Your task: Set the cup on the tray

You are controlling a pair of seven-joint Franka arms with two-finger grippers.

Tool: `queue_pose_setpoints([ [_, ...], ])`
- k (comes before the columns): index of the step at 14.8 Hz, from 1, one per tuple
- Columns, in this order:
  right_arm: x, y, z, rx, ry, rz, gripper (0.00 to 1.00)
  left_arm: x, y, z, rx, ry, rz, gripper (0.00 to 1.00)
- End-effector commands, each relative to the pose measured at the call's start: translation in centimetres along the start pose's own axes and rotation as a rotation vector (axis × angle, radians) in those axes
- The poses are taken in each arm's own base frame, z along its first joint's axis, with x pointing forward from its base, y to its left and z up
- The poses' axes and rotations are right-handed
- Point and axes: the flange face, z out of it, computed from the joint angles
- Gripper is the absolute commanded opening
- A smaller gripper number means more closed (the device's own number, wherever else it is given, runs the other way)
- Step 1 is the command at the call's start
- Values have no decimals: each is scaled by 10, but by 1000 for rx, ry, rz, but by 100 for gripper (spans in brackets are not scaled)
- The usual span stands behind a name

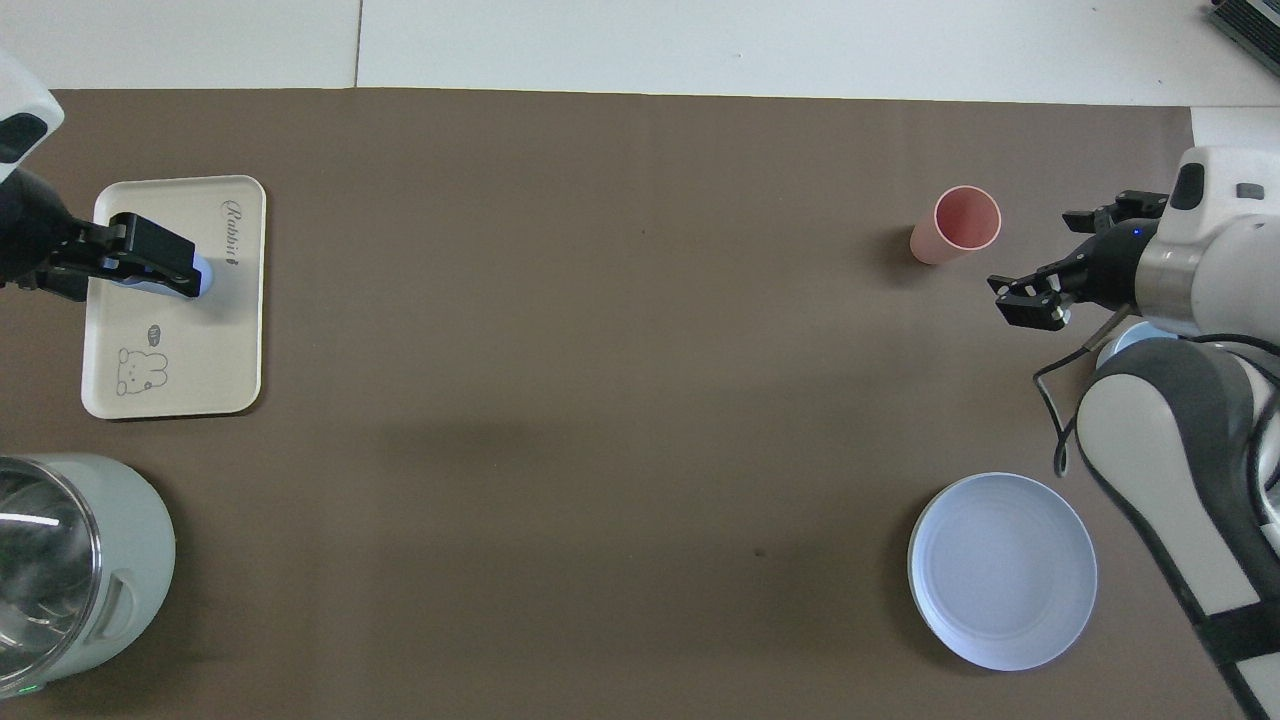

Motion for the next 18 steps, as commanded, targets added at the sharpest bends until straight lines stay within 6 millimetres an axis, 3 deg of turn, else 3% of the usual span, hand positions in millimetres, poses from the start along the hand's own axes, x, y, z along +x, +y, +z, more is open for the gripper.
queue_pose_setpoints([
  [1,1,-12,-16,1,-64,201,100,-23,-1,16,63,3,-9,100],
  [5,2,5,-54,41,-196,498,100,-27,-6,13,66,13,-14,100],
  [7,-3,7,-62,44,-233,509,100,-21,0,5,60,48,-3,100],
  [10,4,16,-105,-25,-330,474,100,-18,-5,-1,52,63,-4,100],
  [13,10,22,-133,-8,-396,526,100,-21,-3,-3,47,55,-2,100],
  [18,1,29,-130,27,-408,662,100,-22,-3,-1,46,58,0,100],
])
